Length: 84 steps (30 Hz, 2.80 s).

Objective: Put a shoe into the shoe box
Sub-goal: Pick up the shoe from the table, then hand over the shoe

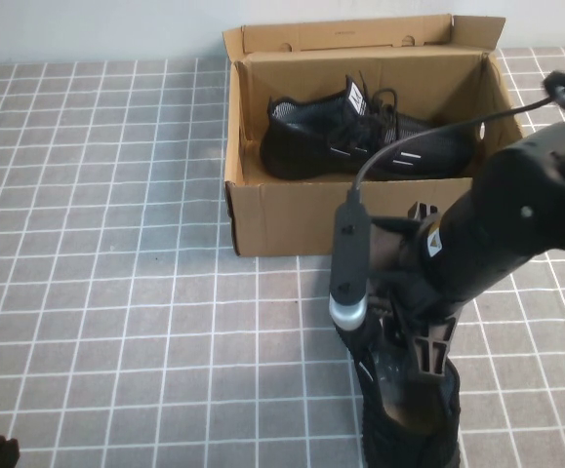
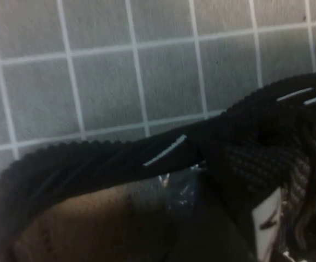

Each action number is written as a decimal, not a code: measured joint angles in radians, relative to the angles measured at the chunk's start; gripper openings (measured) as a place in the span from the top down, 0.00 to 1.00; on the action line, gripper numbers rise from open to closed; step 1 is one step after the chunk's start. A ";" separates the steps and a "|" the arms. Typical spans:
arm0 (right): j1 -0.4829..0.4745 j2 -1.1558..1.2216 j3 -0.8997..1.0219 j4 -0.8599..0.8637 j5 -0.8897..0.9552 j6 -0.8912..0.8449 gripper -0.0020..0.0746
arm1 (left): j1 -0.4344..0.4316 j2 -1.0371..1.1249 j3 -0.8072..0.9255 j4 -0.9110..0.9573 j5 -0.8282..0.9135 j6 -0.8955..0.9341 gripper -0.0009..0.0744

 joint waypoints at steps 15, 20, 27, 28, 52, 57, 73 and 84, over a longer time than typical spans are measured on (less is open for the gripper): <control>-0.020 0.050 0.000 -0.066 -0.028 0.052 0.57 | 0.000 0.000 0.000 0.000 0.000 0.000 0.99; -0.020 0.050 0.000 -0.073 0.002 0.082 0.85 | 0.000 0.000 0.000 0.000 0.000 0.000 0.99; -0.013 -0.060 0.000 -0.123 0.033 0.204 0.97 | 0.000 0.000 0.000 0.000 0.000 0.000 0.99; -0.008 -0.099 0.000 -0.127 0.041 0.215 0.97 | 0.000 0.000 0.000 0.000 0.000 0.000 0.99; 0.010 -0.344 -0.246 -0.219 0.140 0.461 0.97 | 0.000 0.000 0.000 0.000 0.000 0.000 0.99; 0.010 -0.314 -0.246 -0.203 0.112 0.463 0.97 | 0.000 0.000 0.000 0.000 0.000 0.000 0.99; 0.010 -0.297 -0.246 -0.154 0.112 0.485 0.97 | 0.000 0.000 0.002 -0.176 -0.233 -0.156 0.99; 0.010 -0.297 -0.246 -0.140 0.114 0.538 0.97 | 0.000 0.035 -0.051 -0.436 -0.249 -0.264 0.99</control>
